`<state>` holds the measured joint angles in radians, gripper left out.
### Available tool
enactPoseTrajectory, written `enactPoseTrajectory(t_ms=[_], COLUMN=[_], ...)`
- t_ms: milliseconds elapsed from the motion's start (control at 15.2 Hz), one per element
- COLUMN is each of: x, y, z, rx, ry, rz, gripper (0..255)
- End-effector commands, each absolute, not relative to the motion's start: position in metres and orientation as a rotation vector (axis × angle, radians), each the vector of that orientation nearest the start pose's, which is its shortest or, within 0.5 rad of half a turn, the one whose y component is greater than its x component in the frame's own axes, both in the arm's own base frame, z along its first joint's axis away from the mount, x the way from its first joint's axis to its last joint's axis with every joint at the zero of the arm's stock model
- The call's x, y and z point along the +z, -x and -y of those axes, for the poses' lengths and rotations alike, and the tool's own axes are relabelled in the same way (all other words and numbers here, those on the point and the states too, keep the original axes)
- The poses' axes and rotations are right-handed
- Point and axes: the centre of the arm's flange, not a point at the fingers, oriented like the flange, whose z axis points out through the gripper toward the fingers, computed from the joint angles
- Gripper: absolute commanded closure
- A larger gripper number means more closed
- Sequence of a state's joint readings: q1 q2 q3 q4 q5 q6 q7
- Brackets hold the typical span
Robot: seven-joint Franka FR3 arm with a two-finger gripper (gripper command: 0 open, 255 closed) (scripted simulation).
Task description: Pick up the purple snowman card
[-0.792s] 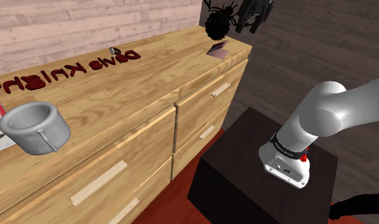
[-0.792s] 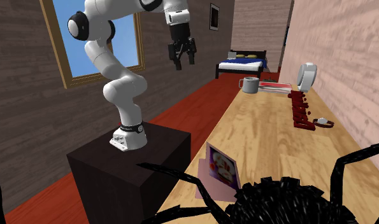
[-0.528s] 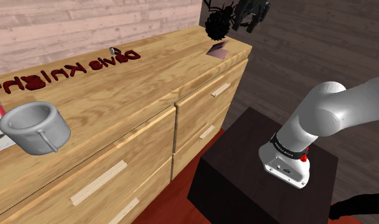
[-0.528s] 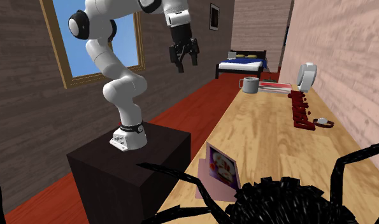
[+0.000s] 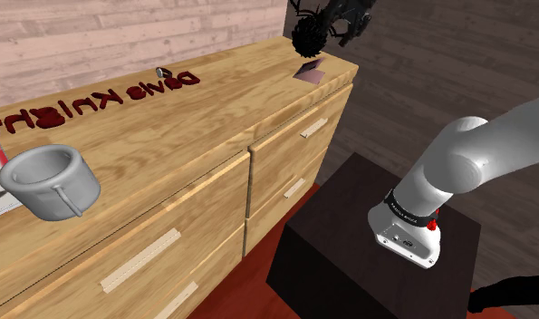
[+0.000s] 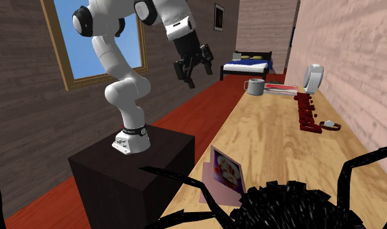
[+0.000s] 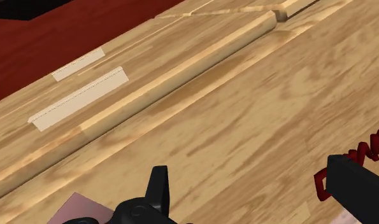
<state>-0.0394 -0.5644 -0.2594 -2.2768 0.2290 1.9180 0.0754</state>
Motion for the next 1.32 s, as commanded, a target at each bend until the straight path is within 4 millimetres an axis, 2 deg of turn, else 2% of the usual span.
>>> enactPoseTrajectory(t_ms=[0,660,1254], x=[0.573,0.514,0.442], y=[-0.401,-0.445,-0.468], z=[0.143,0.261,0.361], rx=[-0.336,-0.448,-0.531], ry=[2.666,2.347,2.039], rz=[-0.624,-0.888,-1.087], gripper=[0,0,0])
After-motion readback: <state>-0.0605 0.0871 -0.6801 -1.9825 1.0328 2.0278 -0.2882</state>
